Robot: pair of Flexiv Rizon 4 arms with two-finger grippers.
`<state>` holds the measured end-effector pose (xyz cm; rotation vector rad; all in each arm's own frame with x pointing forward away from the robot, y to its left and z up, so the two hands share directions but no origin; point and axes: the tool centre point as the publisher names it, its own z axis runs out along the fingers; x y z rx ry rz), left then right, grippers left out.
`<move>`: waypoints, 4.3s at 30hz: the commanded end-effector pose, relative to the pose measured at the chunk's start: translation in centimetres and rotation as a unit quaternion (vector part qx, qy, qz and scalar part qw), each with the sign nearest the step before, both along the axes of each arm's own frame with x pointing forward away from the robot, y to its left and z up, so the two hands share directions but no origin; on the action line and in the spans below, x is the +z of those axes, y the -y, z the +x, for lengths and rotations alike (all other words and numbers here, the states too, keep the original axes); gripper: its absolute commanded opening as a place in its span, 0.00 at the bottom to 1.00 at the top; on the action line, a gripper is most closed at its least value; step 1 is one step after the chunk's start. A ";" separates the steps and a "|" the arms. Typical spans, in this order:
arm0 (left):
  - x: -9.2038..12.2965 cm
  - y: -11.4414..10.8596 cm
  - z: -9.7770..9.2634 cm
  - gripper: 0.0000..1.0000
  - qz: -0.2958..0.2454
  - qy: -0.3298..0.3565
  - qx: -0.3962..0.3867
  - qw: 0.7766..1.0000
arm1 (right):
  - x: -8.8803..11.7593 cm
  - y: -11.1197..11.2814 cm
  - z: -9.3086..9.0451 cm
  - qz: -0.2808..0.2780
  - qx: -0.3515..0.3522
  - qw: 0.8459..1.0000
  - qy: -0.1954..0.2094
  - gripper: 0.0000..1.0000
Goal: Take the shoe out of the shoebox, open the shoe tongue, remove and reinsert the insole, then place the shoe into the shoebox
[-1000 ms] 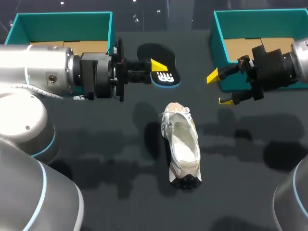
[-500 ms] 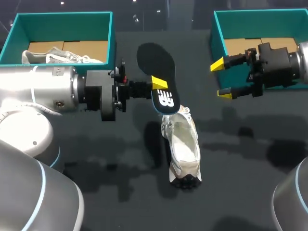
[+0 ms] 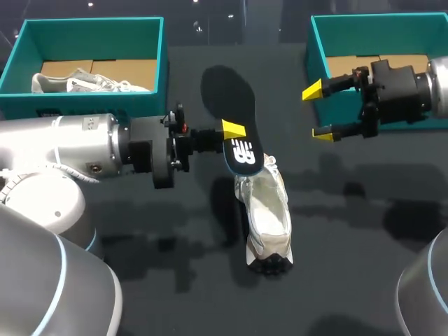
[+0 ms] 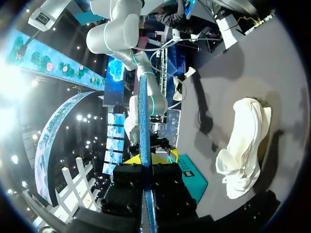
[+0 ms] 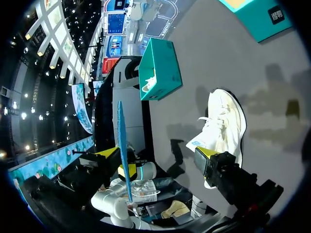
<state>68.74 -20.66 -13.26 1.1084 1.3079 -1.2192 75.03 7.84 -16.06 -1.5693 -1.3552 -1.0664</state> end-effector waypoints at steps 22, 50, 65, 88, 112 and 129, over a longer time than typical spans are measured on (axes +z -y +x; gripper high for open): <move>-3.1 4.3 3.8 0.00 0.033 0.021 -0.038 0.999 | -0.1 -4.6 0.6 0.052 0.052 0.996 0.054 0.80; -4.0 6.8 5.3 0.00 0.030 0.056 -0.030 0.997 | -0.4 -6.5 0.7 0.086 0.060 0.993 0.044 0.30; -4.4 7.3 5.4 0.00 0.027 0.059 -0.022 0.998 | -0.8 -6.9 0.6 0.098 0.063 0.992 0.042 0.18; -3.7 4.8 4.6 1.00 0.038 0.036 0.003 0.999 | -1.3 -6.4 0.4 0.112 0.062 0.991 0.047 0.00; -2.6 -1.8 5.5 1.00 0.100 -0.017 0.051 0.994 | -4.2 -7.0 -1.5 0.123 0.086 0.988 0.031 0.00; 1.5 -3.6 10.2 1.00 0.339 -0.046 -0.002 0.940 | -5.5 -7.6 -3.1 0.142 0.067 0.987 0.031 0.00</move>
